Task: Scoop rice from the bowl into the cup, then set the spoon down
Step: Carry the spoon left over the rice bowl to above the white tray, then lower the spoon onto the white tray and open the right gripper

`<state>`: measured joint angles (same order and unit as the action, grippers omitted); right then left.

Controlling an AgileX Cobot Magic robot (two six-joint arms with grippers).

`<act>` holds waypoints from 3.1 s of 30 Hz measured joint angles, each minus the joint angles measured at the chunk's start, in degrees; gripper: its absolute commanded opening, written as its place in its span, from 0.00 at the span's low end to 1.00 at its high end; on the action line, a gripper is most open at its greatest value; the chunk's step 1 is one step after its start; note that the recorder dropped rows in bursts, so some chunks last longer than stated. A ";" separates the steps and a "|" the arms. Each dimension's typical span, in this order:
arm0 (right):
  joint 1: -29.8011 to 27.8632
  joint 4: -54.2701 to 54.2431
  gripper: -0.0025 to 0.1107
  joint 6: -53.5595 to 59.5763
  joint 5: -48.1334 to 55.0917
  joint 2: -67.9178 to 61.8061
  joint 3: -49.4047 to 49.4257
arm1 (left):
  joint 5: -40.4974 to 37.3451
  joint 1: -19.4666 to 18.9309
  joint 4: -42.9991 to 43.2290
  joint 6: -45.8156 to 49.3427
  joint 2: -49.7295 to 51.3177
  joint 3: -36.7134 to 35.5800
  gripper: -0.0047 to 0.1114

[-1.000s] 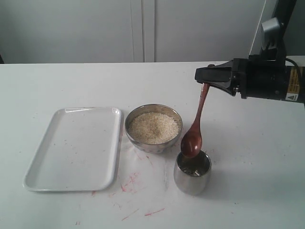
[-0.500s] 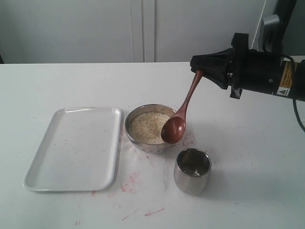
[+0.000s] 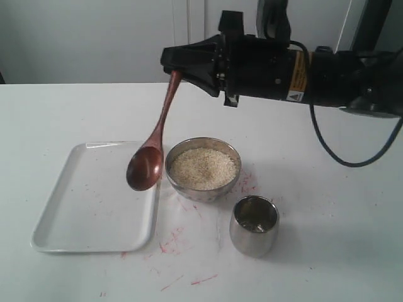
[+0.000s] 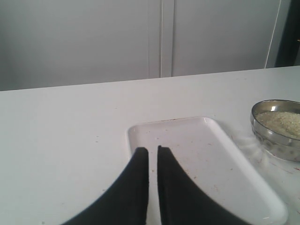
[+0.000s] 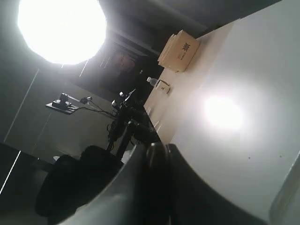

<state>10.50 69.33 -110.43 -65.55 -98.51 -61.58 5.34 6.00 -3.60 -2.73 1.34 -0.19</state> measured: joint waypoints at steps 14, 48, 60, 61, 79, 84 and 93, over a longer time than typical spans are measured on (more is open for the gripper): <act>12.80 1.97 0.02 -2.32 15.45 -3.50 -11.71 | 0.00 0.00 0.00 0.00 0.00 0.00 0.16; 21.80 16.13 0.02 -9.40 30.80 -22.02 -32.71 | 0.00 0.00 0.00 0.00 0.00 0.00 0.16; 22.02 19.88 0.02 -9.50 32.21 -24.11 -32.86 | 0.00 0.00 0.00 0.00 0.00 0.00 0.16; 22.02 19.88 0.02 -9.50 32.21 -24.38 -33.01 | 0.00 0.00 0.00 0.00 0.00 0.00 0.16; 22.02 20.70 0.02 -9.50 32.55 -27.11 -33.04 | 0.00 0.00 0.00 0.00 0.00 0.00 0.16; 22.02 20.79 0.02 -8.96 33.54 -27.11 -33.04 | 0.00 0.00 0.00 0.00 0.00 0.00 0.16; 22.02 20.83 0.02 -8.96 34.31 -27.96 -33.04 | 0.00 0.00 0.00 0.00 0.00 0.00 0.16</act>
<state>32.51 90.16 -119.39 -31.25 -126.46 -94.62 5.34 6.00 -3.60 -2.73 1.34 -0.19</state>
